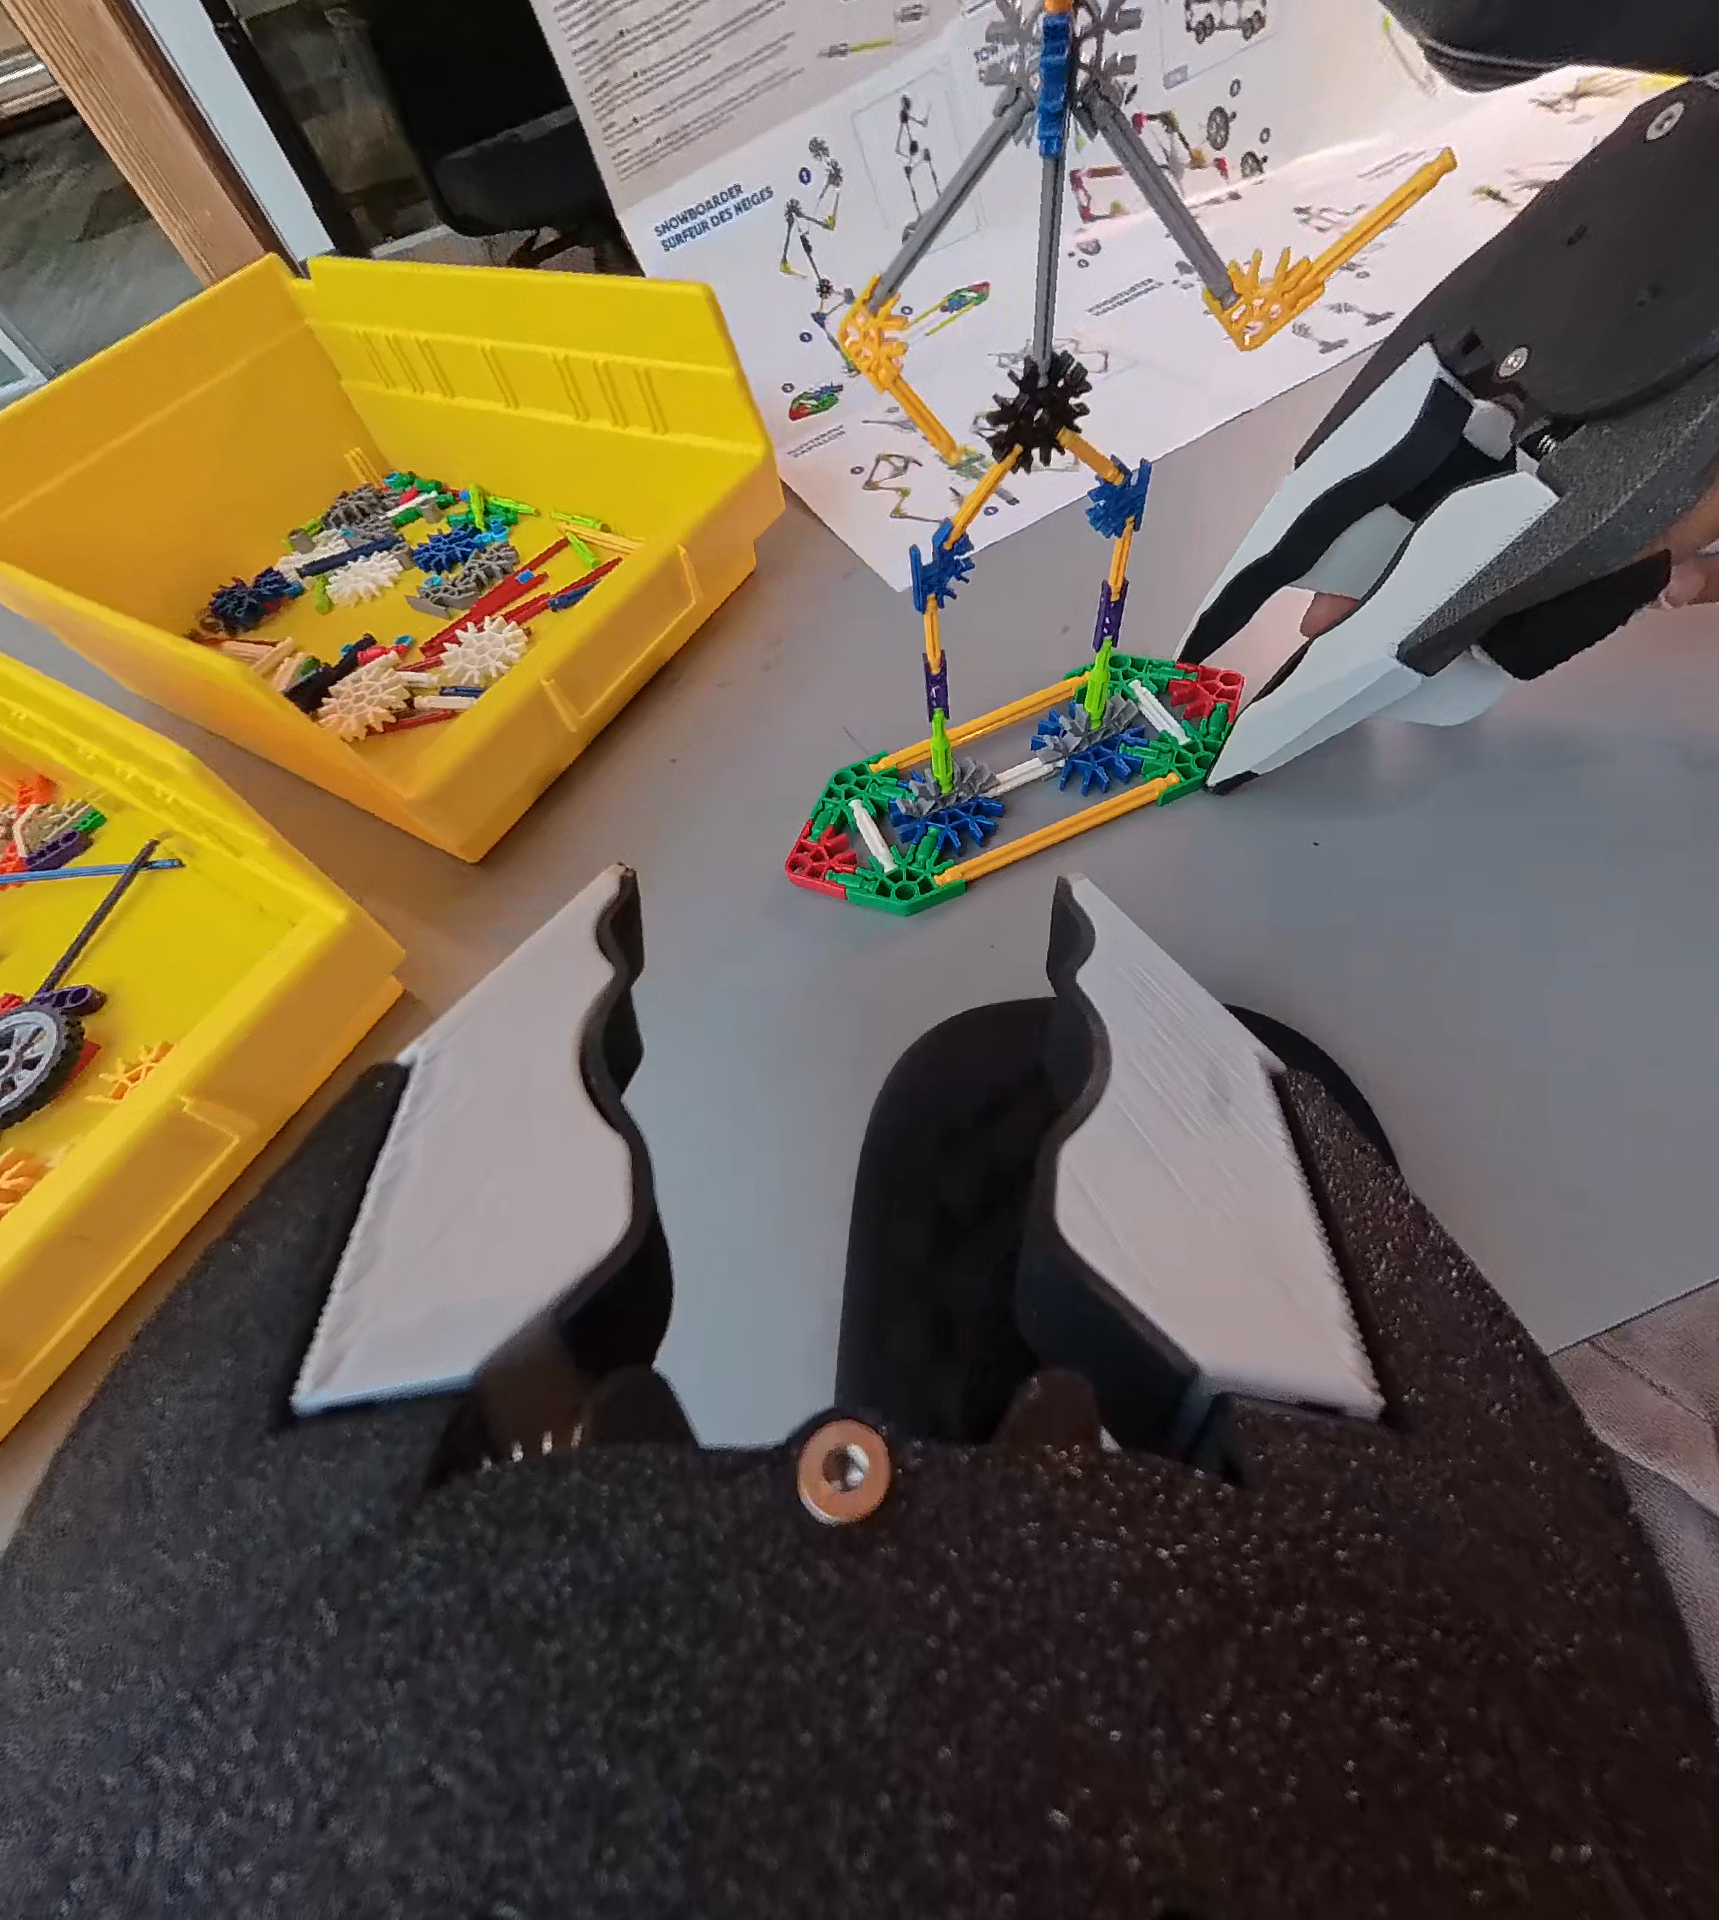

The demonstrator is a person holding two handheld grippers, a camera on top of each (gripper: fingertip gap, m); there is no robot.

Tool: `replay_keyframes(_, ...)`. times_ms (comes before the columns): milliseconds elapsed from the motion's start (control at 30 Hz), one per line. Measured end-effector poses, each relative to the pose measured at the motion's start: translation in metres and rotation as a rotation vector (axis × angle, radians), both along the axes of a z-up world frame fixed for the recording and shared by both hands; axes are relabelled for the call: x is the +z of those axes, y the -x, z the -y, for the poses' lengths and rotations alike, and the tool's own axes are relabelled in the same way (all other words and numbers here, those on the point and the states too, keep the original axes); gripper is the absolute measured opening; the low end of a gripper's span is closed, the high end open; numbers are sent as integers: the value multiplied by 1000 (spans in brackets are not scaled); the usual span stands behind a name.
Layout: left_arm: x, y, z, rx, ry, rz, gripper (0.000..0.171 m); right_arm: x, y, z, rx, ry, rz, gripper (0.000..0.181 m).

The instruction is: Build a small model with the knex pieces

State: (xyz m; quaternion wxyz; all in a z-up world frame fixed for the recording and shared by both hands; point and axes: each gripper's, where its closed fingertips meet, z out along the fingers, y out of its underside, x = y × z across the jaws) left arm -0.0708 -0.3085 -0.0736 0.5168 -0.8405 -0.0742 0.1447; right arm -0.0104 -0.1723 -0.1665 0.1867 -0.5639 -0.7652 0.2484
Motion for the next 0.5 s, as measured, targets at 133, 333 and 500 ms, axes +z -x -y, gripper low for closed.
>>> replay_keyframes(133, 0, -16, -9, -44, 20, -6, 79, 0, -21, -16, -19, -7, 12, 51)
replay_keyframes(333, -2, -40, -25, -103, 36, -20, 80, 0, -53, -41, -49, -20, 27, 51)
replay_keyframes(500, -7, -57, -38, -143, 53, -27, 80, 1, -80, -61, -75, -30, 35, 51)
